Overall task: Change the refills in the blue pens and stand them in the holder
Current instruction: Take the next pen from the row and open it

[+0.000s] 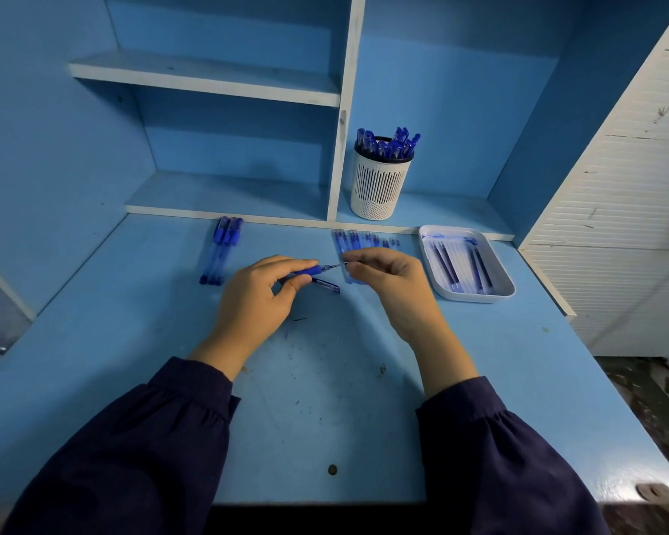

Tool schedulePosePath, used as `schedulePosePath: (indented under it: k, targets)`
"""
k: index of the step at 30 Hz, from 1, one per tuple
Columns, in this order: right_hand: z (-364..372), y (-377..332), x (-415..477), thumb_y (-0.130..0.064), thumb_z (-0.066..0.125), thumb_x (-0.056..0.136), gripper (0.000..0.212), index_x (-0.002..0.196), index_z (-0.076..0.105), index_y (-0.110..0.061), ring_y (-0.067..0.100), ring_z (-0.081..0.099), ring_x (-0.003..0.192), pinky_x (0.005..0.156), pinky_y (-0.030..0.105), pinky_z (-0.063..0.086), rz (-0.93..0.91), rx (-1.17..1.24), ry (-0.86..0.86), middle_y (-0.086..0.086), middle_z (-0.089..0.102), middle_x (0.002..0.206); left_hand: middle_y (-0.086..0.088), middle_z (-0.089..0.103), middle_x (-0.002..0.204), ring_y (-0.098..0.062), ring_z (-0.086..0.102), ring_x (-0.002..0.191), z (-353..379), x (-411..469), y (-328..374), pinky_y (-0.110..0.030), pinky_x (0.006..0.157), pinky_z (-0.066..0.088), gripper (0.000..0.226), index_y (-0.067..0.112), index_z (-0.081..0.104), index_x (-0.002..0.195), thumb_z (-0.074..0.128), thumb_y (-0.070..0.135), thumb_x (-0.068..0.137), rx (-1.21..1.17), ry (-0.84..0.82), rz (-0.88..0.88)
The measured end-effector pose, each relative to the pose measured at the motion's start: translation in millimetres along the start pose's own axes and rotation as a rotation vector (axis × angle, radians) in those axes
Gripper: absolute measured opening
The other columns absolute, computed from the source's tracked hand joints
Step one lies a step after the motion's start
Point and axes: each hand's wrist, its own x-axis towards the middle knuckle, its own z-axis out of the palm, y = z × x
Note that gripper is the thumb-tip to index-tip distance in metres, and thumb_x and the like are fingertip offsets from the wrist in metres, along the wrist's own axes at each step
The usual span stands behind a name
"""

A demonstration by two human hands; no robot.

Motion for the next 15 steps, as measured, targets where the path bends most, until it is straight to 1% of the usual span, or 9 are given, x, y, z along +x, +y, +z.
schedulePosePath:
  k: [2,3,4,6,8,10,13,15]
  targets:
    - [-3,1,1,0.0,0.068,0.085,0.014,0.088,0.073,-0.013,0.011,0.062,0.076,0.076,0.021,0.052,-0.011,-0.019,0.026,0.0,0.071,0.081,0.012,0.071,0.105,-0.001,0.063,0.094,0,0,0,-0.012,0.078,0.05,0.024,0.021,0.074,0.113,0.069,0.018,0.091,-0.005,0.003,-0.011]
    - [-5,2,2,-0.002,0.069,0.085,0.011,0.087,0.072,-0.013,0.012,0.061,0.075,0.074,0.021,0.052,-0.008,-0.069,0.039,0.001,0.069,0.079,0.012,0.071,0.106,-0.002,0.063,0.094,0,0,0,-0.012,0.079,0.05,0.024,0.021,0.074,0.113,0.07,0.017,0.091,-0.007,0.004,-0.016]
    - [-6,4,2,-0.004,0.069,0.085,0.008,0.087,0.071,-0.012,0.01,0.06,0.072,0.071,0.02,0.051,-0.004,-0.155,0.049,0.001,0.067,0.076,0.013,0.071,0.106,-0.002,0.063,0.094,0,0,0,-0.012,0.079,0.05,0.024,0.022,0.074,0.113,0.07,0.017,0.09,-0.007,0.003,-0.02]
    - [-6,10,3,-0.01,0.071,0.084,0.003,0.084,0.069,-0.013,0.004,0.053,0.061,0.061,0.014,0.045,-0.009,-0.37,0.051,-0.004,0.06,0.067,0.014,0.07,0.105,-0.001,0.062,0.093,0,0,0,-0.008,0.076,0.047,0.024,0.022,0.074,0.113,0.07,0.016,0.09,-0.005,-0.001,-0.025]
    - [-4,15,3,-0.013,0.07,0.083,0.004,0.08,0.068,-0.014,-0.001,0.046,0.053,0.055,0.008,0.038,-0.025,-0.558,0.032,-0.008,0.054,0.062,0.016,0.068,0.104,0.0,0.062,0.093,0,0,0,-0.008,0.077,0.047,0.024,0.022,0.074,0.113,0.069,0.017,0.09,-0.005,-0.003,-0.023]
    - [-2,18,2,-0.013,0.07,0.083,0.003,0.08,0.069,-0.013,0.0,0.047,0.055,0.053,0.006,0.037,-0.04,-0.661,0.003,-0.007,0.055,0.064,0.018,0.067,0.103,0.0,0.062,0.093,0,0,0,-0.01,0.077,0.048,0.024,0.022,0.074,0.113,0.069,0.018,0.09,-0.003,-0.003,-0.02]
    - [0,18,0,-0.014,0.069,0.084,0.002,0.083,0.07,-0.012,0.002,0.049,0.062,0.056,0.004,0.038,-0.066,-0.742,-0.041,-0.006,0.058,0.069,0.018,0.068,0.104,0.0,0.063,0.093,1,0,0,-0.011,0.078,0.048,0.024,0.022,0.074,0.113,0.069,0.018,0.09,-0.01,-0.005,-0.015]
    - [1,17,0,-0.012,0.068,0.084,0.002,0.086,0.07,-0.012,0.002,0.049,0.063,0.057,0.002,0.037,-0.068,-0.78,-0.069,-0.007,0.057,0.069,0.016,0.068,0.104,0.001,0.062,0.093,1,0,-1,-0.009,0.078,0.047,0.024,0.022,0.074,0.114,0.069,0.018,0.091,-0.006,-0.01,-0.008]
